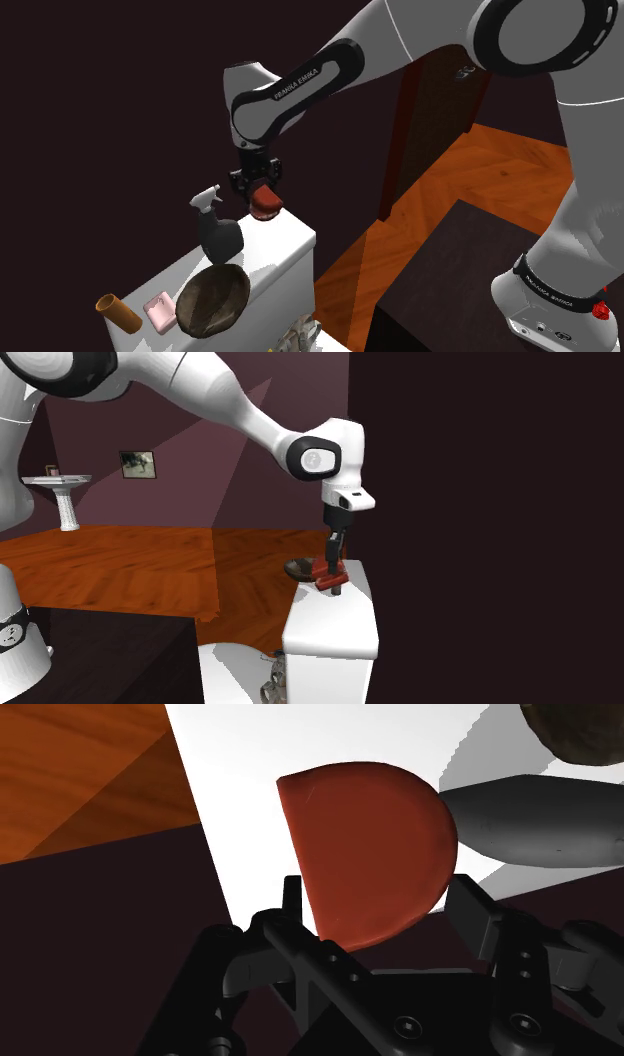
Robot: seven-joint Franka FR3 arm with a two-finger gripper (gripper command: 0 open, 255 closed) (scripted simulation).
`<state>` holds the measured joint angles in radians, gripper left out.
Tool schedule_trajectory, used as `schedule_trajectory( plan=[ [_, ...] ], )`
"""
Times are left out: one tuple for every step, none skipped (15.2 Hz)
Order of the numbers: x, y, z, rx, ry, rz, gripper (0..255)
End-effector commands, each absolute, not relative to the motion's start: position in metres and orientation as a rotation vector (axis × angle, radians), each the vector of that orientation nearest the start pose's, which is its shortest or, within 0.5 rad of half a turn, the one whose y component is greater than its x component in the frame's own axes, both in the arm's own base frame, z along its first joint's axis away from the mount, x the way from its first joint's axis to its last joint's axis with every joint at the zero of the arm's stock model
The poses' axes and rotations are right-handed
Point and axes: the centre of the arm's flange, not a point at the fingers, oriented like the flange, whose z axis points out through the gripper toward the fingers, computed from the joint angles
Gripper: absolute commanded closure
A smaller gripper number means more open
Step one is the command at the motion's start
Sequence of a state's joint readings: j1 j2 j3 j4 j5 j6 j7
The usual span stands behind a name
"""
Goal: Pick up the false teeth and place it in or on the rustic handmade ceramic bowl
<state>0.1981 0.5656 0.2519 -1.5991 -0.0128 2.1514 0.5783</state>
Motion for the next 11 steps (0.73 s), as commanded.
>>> schedule_trajectory(
  plan=[
    [0.631,0.279,0.322,-3.021,0.241,0.087,255],
    [0.631,0.279,0.328,-3.021,0.241,0.087,255],
    [0.631,0.279,0.333,-3.021,0.241,0.087,255],
    [0.631,0.279,0.338,-3.021,0.241,0.087,255],
    [0.631,0.279,0.343,-3.021,0.241,0.087,255],
    [0.631,0.279,0.344,-3.021,0.241,0.087,255],
    [0.626,0.291,0.345,-3.021,0.241,0.087,255],
    [0.622,0.304,0.347,-3.021,0.241,0.087,255],
    [0.617,0.316,0.348,-3.021,0.241,0.087,255],
    [0.613,0.328,0.349,-3.021,0.241,0.087,255],
    [0.608,0.341,0.350,-3.021,0.241,0.087,255]
  ],
)
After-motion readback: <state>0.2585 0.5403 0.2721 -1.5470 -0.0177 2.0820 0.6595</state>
